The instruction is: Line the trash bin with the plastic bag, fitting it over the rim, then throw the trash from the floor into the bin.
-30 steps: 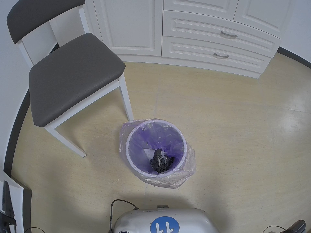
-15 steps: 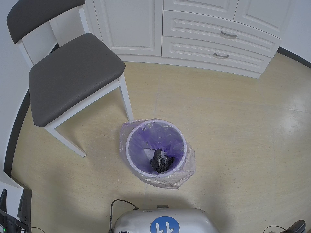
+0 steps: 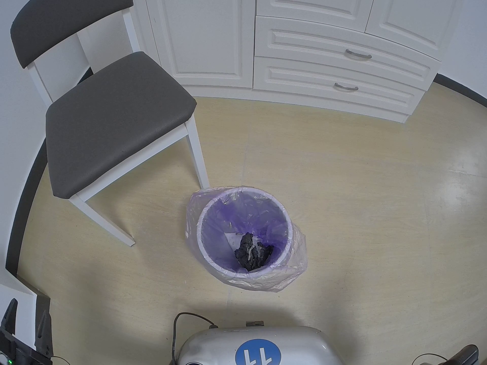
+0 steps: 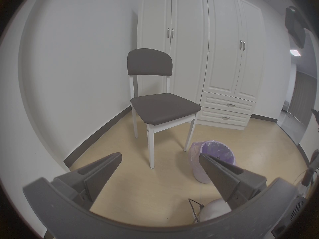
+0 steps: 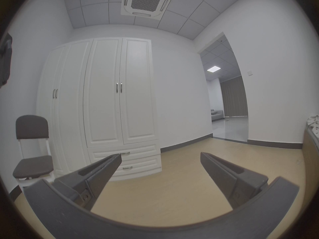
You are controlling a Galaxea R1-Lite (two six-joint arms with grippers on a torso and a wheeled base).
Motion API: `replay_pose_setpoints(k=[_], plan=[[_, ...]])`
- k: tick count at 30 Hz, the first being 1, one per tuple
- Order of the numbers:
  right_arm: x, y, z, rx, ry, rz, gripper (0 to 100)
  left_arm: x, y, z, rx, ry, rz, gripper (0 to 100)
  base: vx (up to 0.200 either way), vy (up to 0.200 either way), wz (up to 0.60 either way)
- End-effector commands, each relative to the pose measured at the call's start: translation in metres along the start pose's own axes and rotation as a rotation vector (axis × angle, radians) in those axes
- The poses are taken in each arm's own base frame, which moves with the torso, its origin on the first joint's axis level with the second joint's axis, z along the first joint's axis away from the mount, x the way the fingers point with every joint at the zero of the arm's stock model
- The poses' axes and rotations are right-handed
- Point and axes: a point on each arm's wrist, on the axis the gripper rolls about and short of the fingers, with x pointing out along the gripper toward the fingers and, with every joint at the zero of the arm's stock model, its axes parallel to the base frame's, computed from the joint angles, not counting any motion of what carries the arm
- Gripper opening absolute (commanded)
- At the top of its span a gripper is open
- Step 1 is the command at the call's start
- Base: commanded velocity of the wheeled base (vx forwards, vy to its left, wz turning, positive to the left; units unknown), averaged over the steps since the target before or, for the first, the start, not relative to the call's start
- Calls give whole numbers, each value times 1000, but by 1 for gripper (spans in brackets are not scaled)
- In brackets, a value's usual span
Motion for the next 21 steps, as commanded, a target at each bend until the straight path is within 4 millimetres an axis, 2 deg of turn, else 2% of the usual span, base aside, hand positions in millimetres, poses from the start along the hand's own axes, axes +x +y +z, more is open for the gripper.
replay_pose_setpoints(k=[1,10,16,21], plan=[[-2,-2,-9,-26,48,3,100,0,0,-4,0,6,-1,100,0,0,0],[-5,-1,-30,-116,240,131,100,0,0,-3,-6,5,0,100,0,0,0],[-6,0,-33,-214,272,206,100,0,0,-4,-6,5,0,100,0,0,0],[-11,-2,-47,-261,413,286,100,0,0,-4,-8,3,0,100,0,0,0]])
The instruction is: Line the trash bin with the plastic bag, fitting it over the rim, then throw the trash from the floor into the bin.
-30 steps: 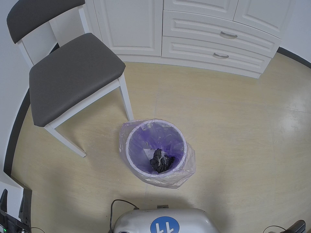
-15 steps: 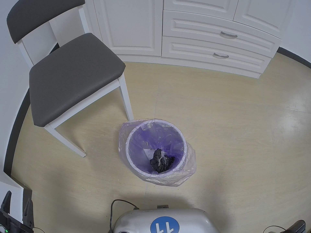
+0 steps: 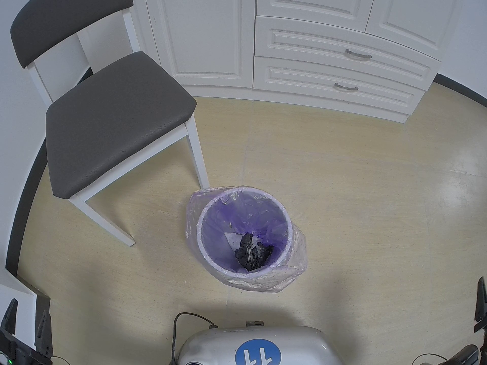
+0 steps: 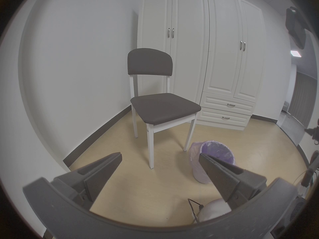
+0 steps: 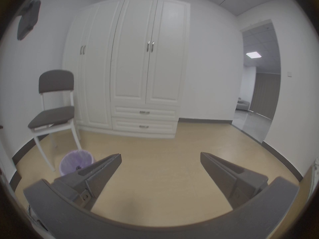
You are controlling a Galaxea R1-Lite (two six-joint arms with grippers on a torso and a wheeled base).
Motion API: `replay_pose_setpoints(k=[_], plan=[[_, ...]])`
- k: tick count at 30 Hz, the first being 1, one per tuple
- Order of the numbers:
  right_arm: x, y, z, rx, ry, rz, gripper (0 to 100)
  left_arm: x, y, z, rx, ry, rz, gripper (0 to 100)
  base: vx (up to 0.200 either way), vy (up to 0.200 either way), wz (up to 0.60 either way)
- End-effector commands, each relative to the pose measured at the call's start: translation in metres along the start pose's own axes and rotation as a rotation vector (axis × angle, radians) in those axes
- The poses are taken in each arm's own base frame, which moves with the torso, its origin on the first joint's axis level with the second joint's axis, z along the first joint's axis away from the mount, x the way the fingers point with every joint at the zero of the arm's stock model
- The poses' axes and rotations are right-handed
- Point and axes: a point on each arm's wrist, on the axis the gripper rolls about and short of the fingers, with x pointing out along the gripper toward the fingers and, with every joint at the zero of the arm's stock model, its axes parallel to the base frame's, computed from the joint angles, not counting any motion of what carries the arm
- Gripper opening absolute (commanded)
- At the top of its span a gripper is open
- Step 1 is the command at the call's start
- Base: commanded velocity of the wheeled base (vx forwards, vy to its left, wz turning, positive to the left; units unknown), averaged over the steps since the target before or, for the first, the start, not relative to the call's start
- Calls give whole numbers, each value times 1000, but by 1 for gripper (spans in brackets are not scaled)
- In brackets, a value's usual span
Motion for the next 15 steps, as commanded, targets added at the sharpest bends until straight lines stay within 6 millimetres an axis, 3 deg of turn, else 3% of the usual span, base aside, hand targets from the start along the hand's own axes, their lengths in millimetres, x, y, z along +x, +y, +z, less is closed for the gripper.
replay_pose_setpoints(k=[1,15], plan=[[-1,1,-15,-26,94,49,100,0,0,-3,-4,-1,2,100,0,0,0],[-2,4,-19,-40,127,174,100,0,0,-4,5,-7,2,100,0,0,0]])
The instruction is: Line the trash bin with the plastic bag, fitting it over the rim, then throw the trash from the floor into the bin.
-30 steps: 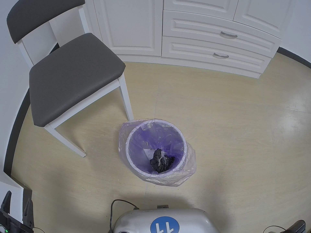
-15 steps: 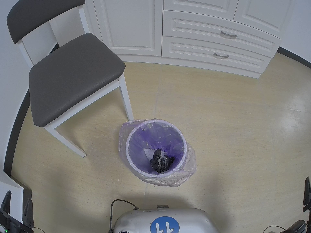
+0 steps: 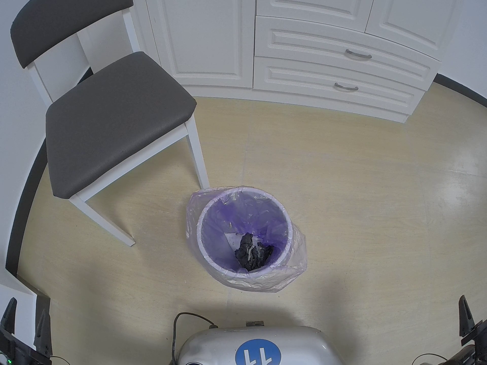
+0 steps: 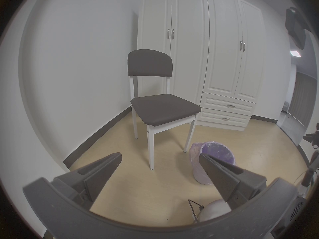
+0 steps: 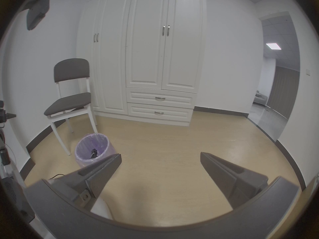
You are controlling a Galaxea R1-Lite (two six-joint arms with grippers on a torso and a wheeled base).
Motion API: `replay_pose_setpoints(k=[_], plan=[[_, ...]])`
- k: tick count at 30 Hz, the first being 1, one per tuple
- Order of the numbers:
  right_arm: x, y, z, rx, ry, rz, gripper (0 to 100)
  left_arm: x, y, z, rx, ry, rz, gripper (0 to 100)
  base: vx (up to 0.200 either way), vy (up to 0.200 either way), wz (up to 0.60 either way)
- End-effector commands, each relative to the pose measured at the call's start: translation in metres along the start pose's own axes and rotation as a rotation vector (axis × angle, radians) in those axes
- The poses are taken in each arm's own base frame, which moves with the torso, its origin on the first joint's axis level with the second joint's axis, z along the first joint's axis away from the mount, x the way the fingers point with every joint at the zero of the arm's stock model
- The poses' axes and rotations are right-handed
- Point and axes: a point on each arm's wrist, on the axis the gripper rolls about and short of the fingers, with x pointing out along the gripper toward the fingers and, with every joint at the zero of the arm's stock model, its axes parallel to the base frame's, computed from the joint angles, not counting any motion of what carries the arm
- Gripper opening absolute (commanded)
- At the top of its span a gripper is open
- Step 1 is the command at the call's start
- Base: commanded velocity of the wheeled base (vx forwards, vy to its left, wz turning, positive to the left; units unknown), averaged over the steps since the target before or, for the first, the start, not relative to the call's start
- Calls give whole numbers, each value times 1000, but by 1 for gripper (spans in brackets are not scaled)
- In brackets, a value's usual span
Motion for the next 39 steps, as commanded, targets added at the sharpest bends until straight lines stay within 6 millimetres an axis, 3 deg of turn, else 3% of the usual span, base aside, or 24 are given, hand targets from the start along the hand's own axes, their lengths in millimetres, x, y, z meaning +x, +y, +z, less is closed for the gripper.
replay_pose_setpoints(k=[1,9,28,34,39], plan=[[0,1,-5,-2,3,14,100,0,0,-5,7,2,-1,100,0,0,0],[-1,3,-11,38,60,99,100,0,-1,-9,107,41,-82,100,0,0,0],[-1,3,-13,71,76,103,100,0,0,-8,42,36,-39,100,0,0,0],[-1,3,-13,42,77,108,100,0,-1,-9,115,45,-79,100,0,0,0],[-1,3,-13,92,77,98,100,0,0,-8,34,39,-45,100,0,0,0]])
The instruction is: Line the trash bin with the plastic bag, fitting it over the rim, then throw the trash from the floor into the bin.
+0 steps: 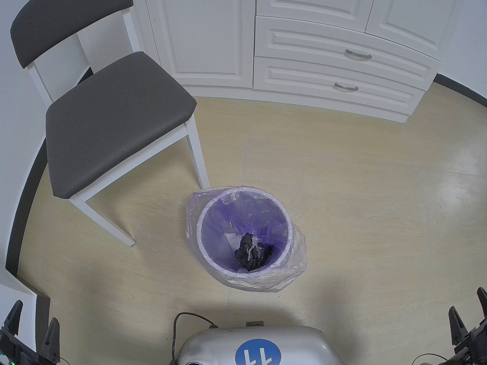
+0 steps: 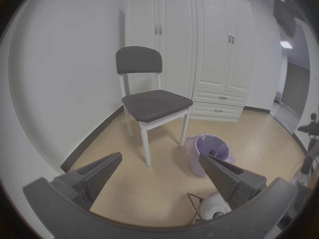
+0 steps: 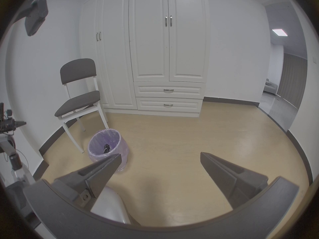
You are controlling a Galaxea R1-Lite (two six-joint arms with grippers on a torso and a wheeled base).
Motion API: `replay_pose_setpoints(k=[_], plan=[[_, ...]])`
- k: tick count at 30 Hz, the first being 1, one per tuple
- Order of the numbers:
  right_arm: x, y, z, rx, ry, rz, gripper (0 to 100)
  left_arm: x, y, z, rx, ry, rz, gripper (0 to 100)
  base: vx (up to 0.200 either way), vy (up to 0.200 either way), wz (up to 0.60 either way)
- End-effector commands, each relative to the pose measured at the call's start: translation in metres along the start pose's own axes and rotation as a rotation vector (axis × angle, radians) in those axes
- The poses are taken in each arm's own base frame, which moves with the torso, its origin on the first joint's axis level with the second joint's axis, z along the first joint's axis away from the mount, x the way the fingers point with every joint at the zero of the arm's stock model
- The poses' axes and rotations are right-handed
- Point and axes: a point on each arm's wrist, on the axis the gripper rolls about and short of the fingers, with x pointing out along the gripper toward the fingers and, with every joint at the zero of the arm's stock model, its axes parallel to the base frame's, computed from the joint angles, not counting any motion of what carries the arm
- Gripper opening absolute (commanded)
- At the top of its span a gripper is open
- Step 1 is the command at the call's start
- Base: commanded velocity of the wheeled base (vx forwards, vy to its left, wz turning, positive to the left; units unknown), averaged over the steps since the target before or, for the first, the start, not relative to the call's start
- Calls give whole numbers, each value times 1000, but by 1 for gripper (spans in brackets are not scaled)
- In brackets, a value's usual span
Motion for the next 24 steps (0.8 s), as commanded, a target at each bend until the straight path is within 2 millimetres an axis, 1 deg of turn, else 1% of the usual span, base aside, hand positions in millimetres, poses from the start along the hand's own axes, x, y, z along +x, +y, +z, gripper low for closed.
replay_pose_setpoints(k=[1,15,24], plan=[[0,0,-5,27,1,-4,100,0,1,-5,-44,2,28,100,0,0,0],[0,0,-5,19,-1,-12,100,0,1,-5,3,1,28,100,0,0,0],[0,0,-5,19,-1,-12,100,0,1,-5,2,1,28,100,0,0,0]])
